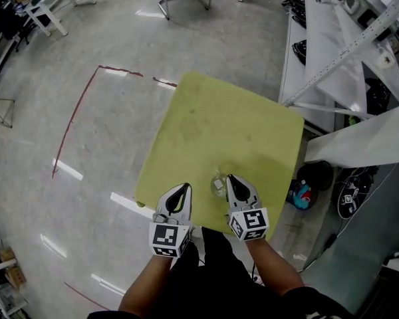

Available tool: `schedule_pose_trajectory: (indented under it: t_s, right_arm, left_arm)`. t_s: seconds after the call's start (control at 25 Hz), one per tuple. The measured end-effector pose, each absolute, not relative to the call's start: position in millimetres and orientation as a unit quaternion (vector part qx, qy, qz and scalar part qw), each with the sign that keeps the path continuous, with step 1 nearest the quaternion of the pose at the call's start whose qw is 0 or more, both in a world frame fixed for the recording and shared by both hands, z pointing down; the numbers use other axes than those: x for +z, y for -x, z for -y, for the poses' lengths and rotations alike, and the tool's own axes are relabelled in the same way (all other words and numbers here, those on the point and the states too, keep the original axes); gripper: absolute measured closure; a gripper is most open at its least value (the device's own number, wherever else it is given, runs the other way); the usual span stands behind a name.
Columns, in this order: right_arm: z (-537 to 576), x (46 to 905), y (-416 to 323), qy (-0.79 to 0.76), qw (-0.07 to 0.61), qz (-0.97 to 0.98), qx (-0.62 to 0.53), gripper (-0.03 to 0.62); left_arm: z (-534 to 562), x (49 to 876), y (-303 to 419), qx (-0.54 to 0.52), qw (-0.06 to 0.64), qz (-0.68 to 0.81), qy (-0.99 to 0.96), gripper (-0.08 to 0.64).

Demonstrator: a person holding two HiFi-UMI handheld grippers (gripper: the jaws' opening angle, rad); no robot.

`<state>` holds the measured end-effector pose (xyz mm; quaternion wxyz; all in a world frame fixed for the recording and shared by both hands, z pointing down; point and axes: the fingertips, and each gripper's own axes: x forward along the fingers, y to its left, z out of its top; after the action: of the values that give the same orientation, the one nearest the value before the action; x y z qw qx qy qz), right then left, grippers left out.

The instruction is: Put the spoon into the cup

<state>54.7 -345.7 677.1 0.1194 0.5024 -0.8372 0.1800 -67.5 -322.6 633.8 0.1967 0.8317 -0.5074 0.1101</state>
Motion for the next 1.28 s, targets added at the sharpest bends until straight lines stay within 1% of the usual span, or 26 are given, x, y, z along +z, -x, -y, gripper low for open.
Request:
schedule_pose_trajectory:
  t_s: [0.16,0.2,0.24,0.28,0.44,0.72,0.88,1.04,1.28]
  right_arm:
    - [346,683,-52,-0.498,0.13,0.838,0.181,0.576]
    - [346,685,-52,-0.497,0.133,0.837,0.184,0.555]
    - [346,686,-53,-0.498,0.134,0.836,0.187,0.517]
    - [345,686,-53,-0.499,0.134,0.835,0.189,0.5]
    - [347,673,-57,-0.507,0.122,0.834,0.182,0.488]
    - [351,621,-61,-0.516,0.094,0.84,0.137,0.492]
    - [349,585,-59,-0.523,0.077,0.843,0.101,0.517]
    - [341,554,-54,-0.523,0.056,0.848,0.068,0.544]
    - [328,516,-57,-0.528,0.027,0.847,0.043,0.58]
  left_arm:
    - [330,630,65,0.117,0.184,0.5,-0.838,0.552]
    - [332,629,65,0.116,0.182,0.5,-0.838,0.552]
    - [333,628,65,0.116,0.18,0.501,-0.838,0.552]
    - [333,627,65,0.115,0.18,0.502,-0.838,0.552]
    - [330,623,66,0.115,0.179,0.501,-0.839,0.552]
    - [329,603,62,0.103,0.16,0.497,-0.846,0.552]
    - [332,579,60,0.091,0.135,0.491,-0.856,0.552]
    - [335,554,73,0.067,0.129,0.502,-0.853,0.552]
    - [329,522,66,0.047,0.102,0.49,-0.864,0.552]
